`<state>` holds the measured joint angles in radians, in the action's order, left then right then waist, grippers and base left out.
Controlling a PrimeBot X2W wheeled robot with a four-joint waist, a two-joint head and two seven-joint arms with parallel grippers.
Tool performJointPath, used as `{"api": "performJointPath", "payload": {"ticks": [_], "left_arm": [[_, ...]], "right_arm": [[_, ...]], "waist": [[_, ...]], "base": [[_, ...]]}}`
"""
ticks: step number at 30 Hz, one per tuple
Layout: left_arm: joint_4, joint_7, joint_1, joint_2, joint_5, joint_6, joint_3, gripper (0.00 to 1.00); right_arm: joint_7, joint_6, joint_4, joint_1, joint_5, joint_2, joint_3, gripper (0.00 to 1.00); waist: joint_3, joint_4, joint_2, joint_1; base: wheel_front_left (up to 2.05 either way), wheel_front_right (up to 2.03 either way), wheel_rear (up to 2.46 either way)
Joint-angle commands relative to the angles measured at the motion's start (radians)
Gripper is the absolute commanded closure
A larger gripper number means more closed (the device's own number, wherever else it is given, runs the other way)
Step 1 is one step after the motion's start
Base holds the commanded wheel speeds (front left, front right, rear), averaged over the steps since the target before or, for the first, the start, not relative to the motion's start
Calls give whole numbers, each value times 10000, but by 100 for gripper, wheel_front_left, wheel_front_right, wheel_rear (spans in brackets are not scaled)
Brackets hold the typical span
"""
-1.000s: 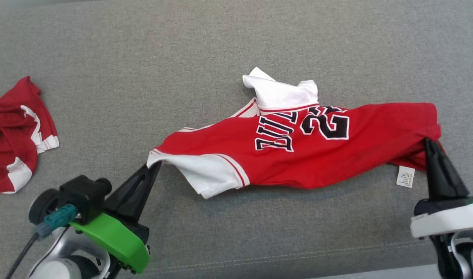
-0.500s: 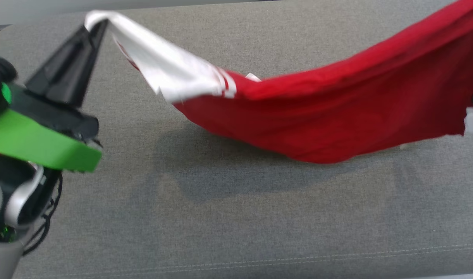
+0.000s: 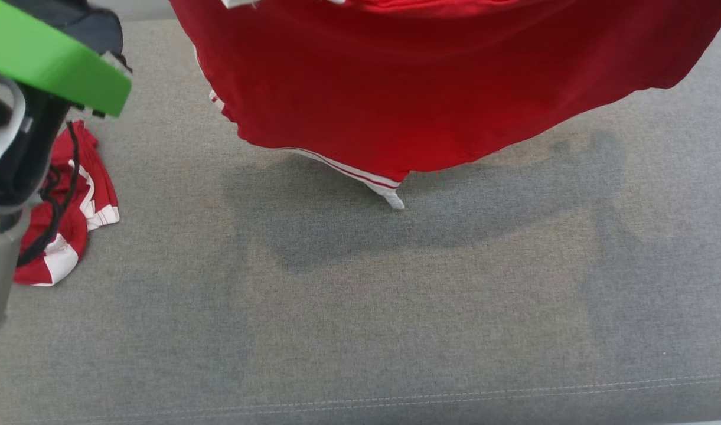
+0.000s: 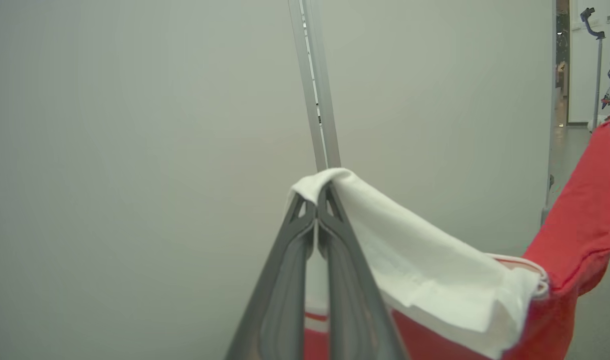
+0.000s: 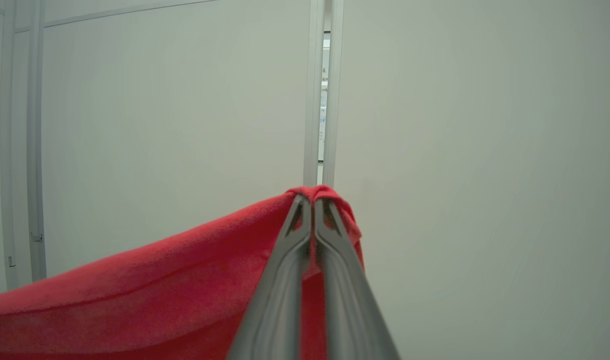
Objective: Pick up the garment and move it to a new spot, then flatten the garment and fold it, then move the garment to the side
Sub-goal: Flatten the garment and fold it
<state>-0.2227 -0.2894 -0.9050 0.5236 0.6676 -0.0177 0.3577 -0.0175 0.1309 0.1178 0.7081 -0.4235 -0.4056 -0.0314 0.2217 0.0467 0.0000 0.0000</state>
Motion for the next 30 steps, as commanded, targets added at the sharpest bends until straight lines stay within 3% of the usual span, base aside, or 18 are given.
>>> {"api": "performJointPath", "payload": {"ticks": [1, 11, 15, 18, 22, 30], "left_arm": [[236, -23, -382, -90, -5, 68, 18, 100], [4676, 330, -4014, -1536, 79, 522, 165, 100], [7338, 1068, -5337, -2393, 273, 536, -3, 100], [8636, 1599, -6069, -2708, 211, 474, -125, 100], [9795, 2430, -7156, -2938, -131, 473, -79, 100], [11740, 3225, -7241, -3577, 135, 1148, 124, 100]], "right_arm": [[31, -3, -255, 303, -53, -7, 104, 100], [822, -3, -4211, 4111, -444, 328, 1533, 100], [1695, -3, -6871, 5766, -825, 796, 1697, 100], [2167, -3, -8205, 6595, -944, 1087, 1663, 100], [2555, -3, -9459, 7756, -1059, 1392, 1673, 100], [2771, -2, -11186, 8466, -922, 1675, 2437, 100]], "waist": [[93, -5, 0, 0], [1129, -91, 0, 0], [1185, 0, 0, 0], [1223, 56, 0, 0], [1606, 54, 0, 0], [2826, 209, 0, 0]], "base": [[0, 0, 0], [0, 0, 0], [0, 0, 0], [0, 0, 0], [0, 0, 0], [0, 0, 0]]}}
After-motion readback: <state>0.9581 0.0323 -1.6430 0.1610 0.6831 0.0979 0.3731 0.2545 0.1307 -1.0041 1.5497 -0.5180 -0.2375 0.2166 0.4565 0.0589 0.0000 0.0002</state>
